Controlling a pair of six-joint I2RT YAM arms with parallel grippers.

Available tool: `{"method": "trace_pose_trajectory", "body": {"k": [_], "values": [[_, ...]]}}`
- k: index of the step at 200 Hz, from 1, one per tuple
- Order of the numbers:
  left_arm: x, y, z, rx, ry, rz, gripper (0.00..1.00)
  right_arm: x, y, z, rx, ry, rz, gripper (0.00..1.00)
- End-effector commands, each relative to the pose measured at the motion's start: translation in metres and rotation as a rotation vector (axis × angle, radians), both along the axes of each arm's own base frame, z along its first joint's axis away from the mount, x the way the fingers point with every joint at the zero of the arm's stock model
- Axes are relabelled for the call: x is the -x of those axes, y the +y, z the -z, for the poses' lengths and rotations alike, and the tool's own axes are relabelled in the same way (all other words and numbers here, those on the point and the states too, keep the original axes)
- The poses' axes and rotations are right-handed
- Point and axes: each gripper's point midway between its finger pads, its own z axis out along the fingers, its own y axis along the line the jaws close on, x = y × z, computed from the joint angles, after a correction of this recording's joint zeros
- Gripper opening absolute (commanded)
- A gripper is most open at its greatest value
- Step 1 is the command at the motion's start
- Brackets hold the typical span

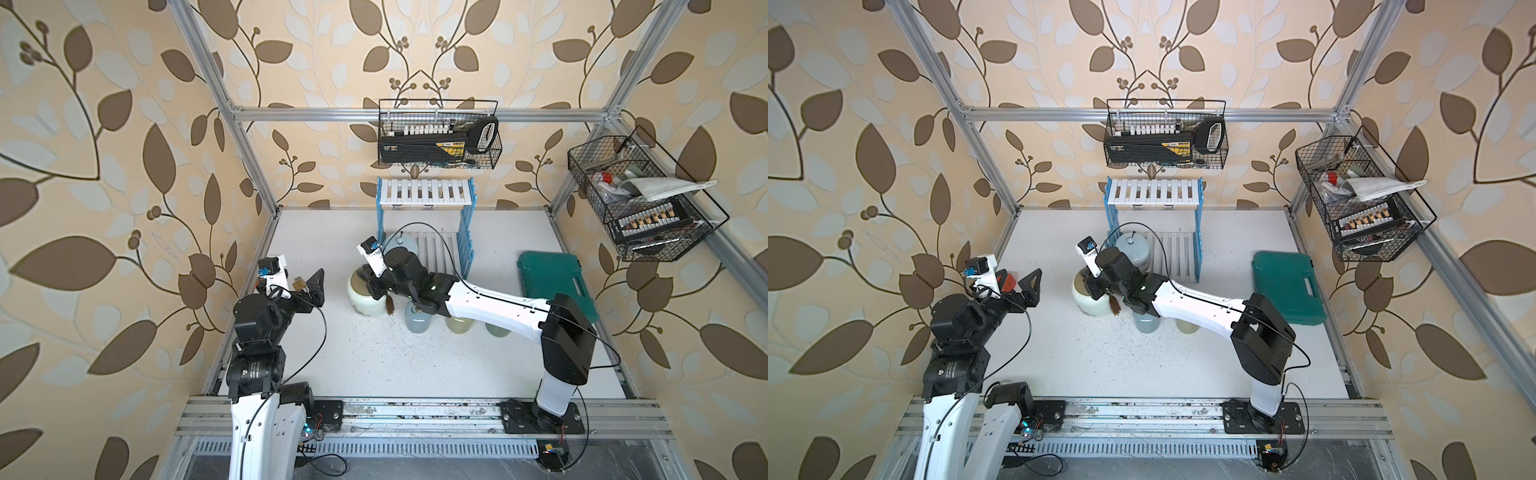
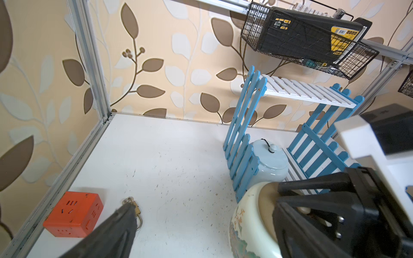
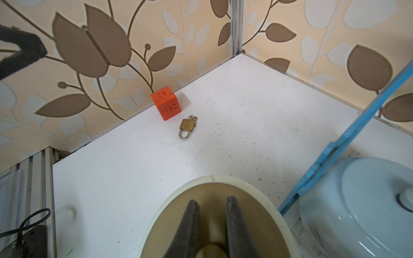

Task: Remove the tea canisters from the shelf
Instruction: Place the tea canister at the center of the board.

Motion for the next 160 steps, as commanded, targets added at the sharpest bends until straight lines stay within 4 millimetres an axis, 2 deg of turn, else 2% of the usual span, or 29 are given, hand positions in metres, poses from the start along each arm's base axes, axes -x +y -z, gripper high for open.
{"method": "trace_pose_trajectory", "body": {"k": [1,31,75,160], "values": [[0.000,0.004,-0.016,-0.013,-0.052,-0.021,0.99,-0.003,0.019,-0.042,-0.175,-0.082,-0.024,0.00],[0.000,0.002,-0.018,-0.013,-0.063,-0.009,0.99,-0.005,0.023,-0.014,-0.161,-0.049,-0.017,0.00],[0.001,0.000,-0.018,-0.011,-0.068,0.002,0.99,-0.004,0.023,0.013,-0.132,-0.030,-0.022,0.00],[0.002,-0.002,-0.018,-0.018,-0.075,0.009,0.99,0.004,0.022,0.047,-0.100,-0.010,-0.044,0.00]]}}
